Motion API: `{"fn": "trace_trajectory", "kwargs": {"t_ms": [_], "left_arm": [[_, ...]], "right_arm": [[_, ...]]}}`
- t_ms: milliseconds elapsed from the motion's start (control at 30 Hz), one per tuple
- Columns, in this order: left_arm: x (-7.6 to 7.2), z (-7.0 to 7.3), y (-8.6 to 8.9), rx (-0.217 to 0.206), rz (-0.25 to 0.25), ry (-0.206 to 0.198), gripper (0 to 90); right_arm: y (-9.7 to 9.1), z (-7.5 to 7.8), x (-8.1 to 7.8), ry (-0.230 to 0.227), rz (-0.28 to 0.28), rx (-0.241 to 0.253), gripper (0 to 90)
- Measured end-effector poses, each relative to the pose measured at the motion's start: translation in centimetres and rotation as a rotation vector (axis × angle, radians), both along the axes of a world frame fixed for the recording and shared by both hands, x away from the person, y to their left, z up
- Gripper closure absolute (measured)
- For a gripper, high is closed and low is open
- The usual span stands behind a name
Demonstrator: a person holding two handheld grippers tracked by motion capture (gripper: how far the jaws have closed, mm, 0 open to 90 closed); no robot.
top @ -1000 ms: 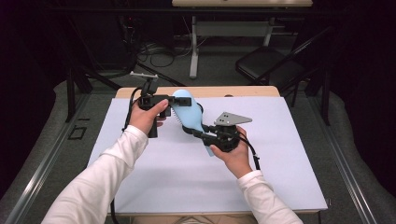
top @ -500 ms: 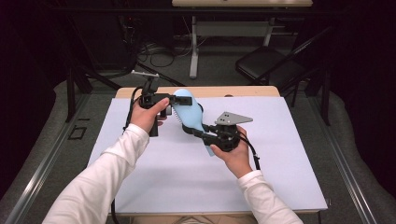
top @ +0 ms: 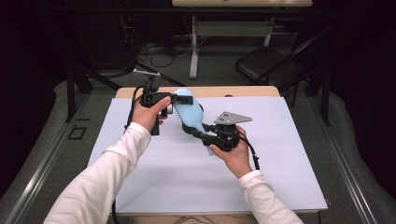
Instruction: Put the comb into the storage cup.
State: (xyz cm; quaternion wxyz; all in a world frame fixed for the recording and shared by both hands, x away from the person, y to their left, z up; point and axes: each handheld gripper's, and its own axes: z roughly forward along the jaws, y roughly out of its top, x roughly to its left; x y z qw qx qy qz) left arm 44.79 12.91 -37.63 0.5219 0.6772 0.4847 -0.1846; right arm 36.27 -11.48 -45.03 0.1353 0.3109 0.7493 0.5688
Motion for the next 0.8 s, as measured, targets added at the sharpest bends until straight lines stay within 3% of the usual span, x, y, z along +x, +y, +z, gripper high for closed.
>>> {"fn": "trace_trajectory", "kwargs": {"t_ms": [800], "left_arm": [[0.57,-0.31,0.11,0.009,0.044,0.007,50.1]], "right_arm": [[-0.03,0.06,0.56,-0.011,-0.012,-0.012,42.6]]}}
